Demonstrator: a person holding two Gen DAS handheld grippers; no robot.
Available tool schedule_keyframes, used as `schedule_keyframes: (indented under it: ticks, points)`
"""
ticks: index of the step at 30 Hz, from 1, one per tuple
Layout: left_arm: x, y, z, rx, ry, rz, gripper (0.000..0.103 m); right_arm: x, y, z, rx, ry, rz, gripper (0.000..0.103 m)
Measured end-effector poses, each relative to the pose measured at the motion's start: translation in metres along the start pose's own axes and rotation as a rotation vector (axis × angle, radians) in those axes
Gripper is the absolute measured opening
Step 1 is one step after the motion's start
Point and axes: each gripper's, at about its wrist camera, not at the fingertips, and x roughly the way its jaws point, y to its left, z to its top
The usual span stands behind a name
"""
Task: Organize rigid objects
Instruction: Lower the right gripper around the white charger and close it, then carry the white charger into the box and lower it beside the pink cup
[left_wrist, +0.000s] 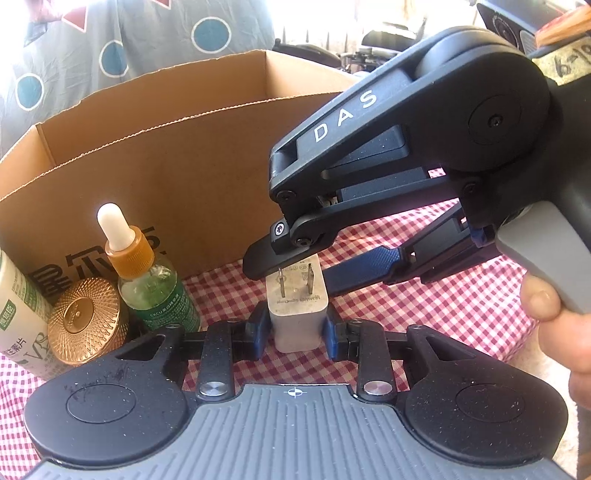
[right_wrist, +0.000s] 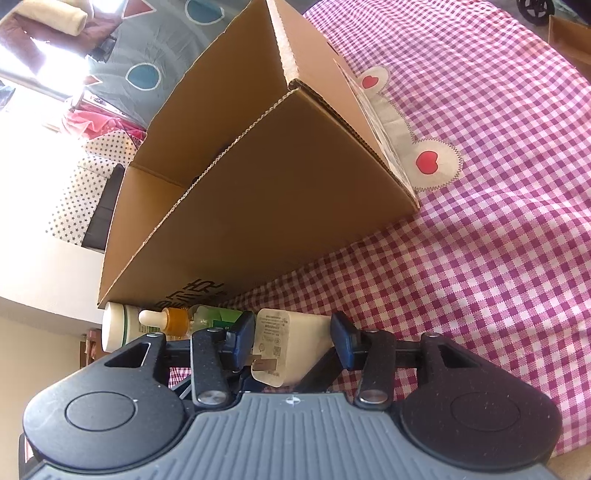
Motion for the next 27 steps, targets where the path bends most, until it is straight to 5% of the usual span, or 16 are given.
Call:
schedule_keyframes:
  ticks: [14,21,27]
  points:
    - [-0.045,-0.011,0.002,0.043,-0.086,0.025,0.028,-0.040,0.034,-0.011,-0.074,-0.081,0.031,0.047]
    - [-0.100,0.000,0.042,0.049,-0.179,0.051,0.029,-0.086,0.095,0.003,-0.214,-0.174,0.084,0.047]
    - [-0.112,0.026,0.087,0.043,-0.200,0.106,0.030,-0.082,0.149,0.042,-0.318,-0.182,0.118,0.048]
